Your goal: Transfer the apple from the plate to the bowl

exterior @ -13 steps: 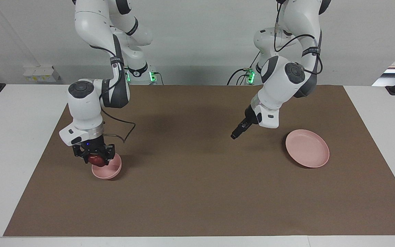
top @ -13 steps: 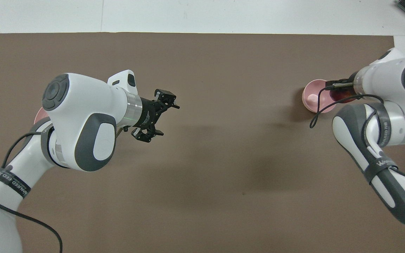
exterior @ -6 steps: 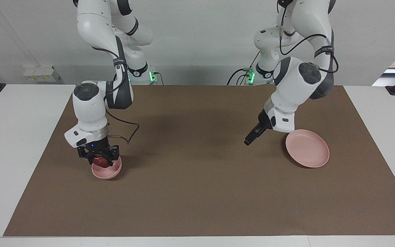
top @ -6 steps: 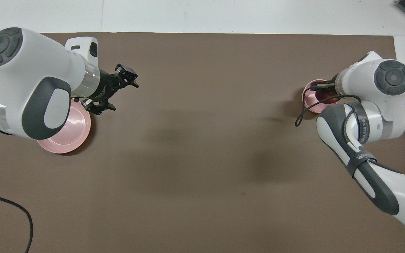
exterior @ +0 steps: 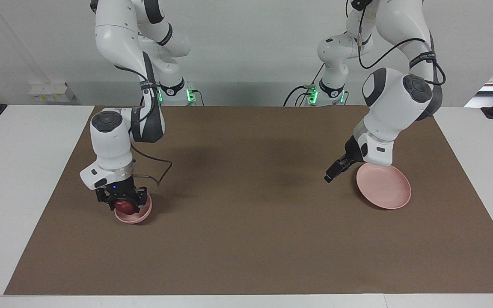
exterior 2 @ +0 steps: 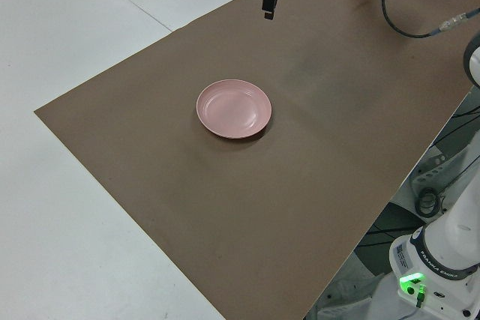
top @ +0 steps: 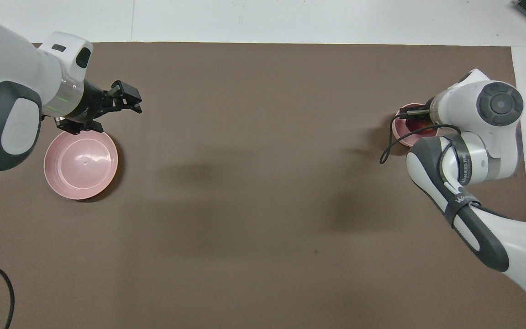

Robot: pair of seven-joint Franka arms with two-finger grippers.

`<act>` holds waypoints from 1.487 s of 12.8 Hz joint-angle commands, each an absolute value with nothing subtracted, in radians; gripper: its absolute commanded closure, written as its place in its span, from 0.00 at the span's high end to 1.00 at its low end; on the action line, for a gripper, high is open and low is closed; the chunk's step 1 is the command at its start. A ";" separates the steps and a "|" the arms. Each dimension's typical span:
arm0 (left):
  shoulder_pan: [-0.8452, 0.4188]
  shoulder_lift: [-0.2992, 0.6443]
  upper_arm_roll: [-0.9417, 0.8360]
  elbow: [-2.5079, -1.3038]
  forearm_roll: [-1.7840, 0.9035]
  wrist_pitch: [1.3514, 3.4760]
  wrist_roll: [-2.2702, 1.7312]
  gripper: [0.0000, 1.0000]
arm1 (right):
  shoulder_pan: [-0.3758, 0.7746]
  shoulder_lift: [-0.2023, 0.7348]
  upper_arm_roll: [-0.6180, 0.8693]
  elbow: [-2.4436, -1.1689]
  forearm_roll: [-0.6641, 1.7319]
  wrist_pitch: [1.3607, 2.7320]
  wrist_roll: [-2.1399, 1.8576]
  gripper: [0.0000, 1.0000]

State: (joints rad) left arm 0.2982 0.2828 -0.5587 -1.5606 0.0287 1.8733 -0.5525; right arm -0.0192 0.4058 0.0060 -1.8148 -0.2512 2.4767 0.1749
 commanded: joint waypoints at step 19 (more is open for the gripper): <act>0.394 0.149 -0.522 -1.557 0.063 1.680 -0.101 1.00 | -0.025 0.028 0.017 -1.659 0.012 1.874 0.331 1.00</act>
State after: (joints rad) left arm 0.3832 0.1712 -0.5151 -1.5599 0.0838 1.7088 -0.1139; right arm -0.0189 0.0572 0.0103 -1.7236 -0.0144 1.9898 0.2900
